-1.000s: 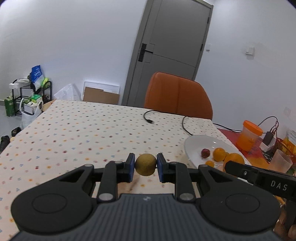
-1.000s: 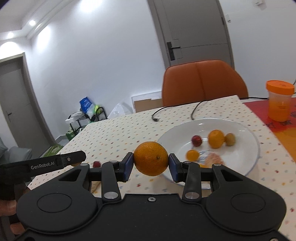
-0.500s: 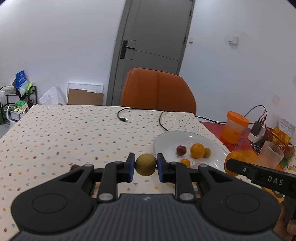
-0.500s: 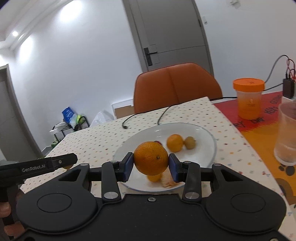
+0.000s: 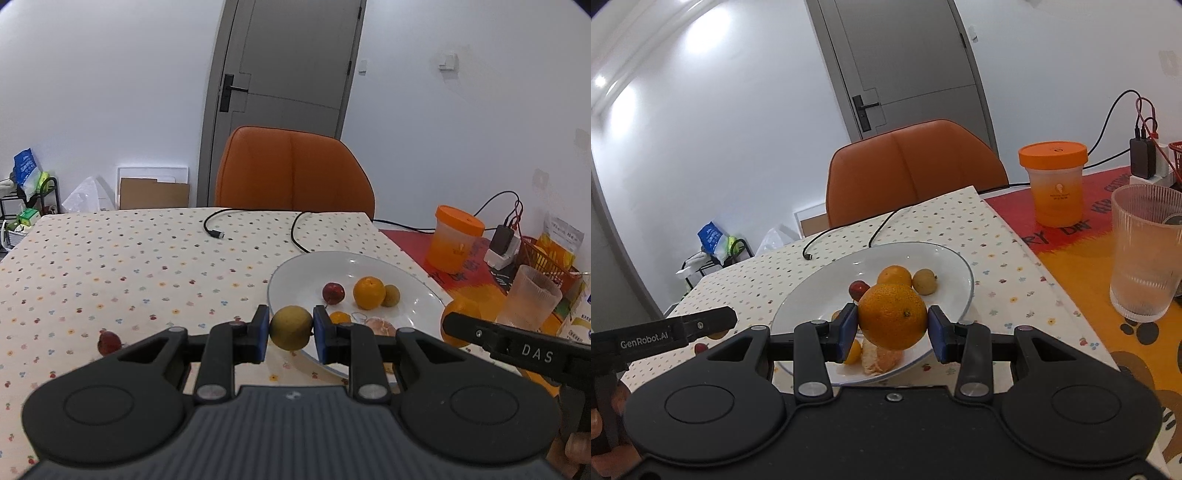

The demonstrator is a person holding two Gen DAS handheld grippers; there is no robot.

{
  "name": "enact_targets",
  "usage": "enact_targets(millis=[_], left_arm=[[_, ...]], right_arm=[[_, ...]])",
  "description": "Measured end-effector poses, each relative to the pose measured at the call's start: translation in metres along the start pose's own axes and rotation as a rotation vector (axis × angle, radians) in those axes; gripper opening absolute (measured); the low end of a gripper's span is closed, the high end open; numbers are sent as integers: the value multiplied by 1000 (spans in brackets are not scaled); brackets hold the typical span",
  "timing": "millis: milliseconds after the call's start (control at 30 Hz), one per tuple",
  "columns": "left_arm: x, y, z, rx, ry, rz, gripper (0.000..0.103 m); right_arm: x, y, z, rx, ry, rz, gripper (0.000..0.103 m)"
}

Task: Organize fruits
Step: 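Carry the green fruit and orange into the white bowl and open both tools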

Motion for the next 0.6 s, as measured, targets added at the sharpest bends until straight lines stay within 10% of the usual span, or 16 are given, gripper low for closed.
enact_targets(millis=[600], left_arm=[[19,-26,1,31,10,-29,24]], right_arm=[[-4,-15,-1,19,-28,3,50]])
Point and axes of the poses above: each gripper's, at about its wrist camera, not at the fingertips, and x roughly the way its jaws point, y to its left, z to its top, the point moved 1 cm from there along x, roughly the way its jaws point, and after that the axes turned 4 degrees about z, right-handed, at the moved point
